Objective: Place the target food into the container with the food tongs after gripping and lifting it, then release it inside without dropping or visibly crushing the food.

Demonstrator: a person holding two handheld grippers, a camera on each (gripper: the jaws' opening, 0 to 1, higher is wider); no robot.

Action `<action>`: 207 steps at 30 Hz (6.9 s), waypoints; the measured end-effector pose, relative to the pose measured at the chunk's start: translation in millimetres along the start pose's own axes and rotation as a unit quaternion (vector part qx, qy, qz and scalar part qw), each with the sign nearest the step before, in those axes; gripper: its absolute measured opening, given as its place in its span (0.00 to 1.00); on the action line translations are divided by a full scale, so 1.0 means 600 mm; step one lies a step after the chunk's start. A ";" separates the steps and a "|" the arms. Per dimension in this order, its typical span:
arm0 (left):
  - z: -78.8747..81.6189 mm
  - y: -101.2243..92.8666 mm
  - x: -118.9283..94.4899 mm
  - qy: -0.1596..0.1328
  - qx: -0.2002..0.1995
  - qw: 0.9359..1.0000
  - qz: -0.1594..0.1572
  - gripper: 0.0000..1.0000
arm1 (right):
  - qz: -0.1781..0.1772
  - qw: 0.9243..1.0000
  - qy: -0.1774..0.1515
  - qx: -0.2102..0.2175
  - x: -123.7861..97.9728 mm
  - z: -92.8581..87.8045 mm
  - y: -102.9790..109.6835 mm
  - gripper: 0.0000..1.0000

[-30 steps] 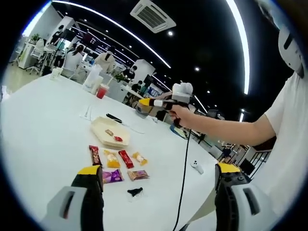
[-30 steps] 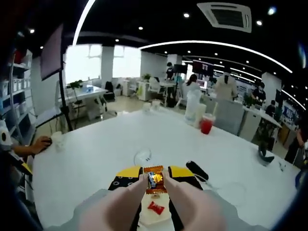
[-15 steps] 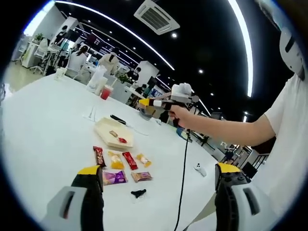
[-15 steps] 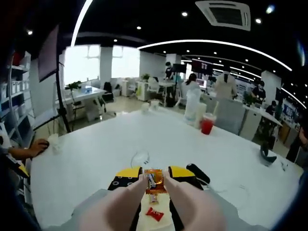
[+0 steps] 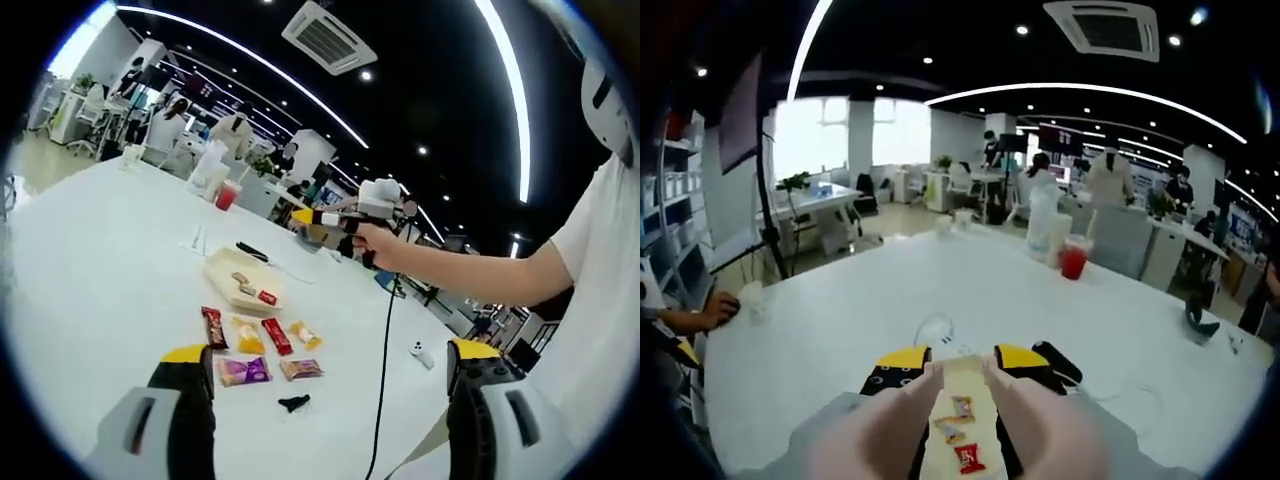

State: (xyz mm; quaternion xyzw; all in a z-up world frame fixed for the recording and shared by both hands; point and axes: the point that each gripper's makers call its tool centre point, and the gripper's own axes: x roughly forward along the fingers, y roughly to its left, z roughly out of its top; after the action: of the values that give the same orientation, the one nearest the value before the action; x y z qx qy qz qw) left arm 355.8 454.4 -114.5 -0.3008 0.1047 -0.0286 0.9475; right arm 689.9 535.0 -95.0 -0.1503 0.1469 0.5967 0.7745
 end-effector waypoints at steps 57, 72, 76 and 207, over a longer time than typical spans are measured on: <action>0.036 -0.032 0.056 0.024 0.073 0.996 -0.051 0.98 | -0.019 0.998 -0.045 0.050 -0.121 -0.021 -0.004 0.24; 0.038 -0.048 0.058 0.014 0.075 0.996 -0.054 0.98 | -0.004 0.998 -0.042 0.044 -0.155 -0.041 0.034 0.25; 0.037 -0.054 0.057 0.014 0.078 0.995 -0.053 0.98 | 0.002 0.998 -0.046 0.052 -0.163 -0.049 0.048 0.25; -0.010 -0.032 0.057 0.039 0.033 0.998 -0.042 0.99 | 0.080 0.990 0.021 0.113 -0.221 -0.222 0.219 0.26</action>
State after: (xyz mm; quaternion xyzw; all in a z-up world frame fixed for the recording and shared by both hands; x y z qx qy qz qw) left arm 388.0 431.2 -114.3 -0.2723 0.1282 -0.0831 0.9500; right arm 523.7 396.2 -170.0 -0.0615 0.2411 0.6327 0.7334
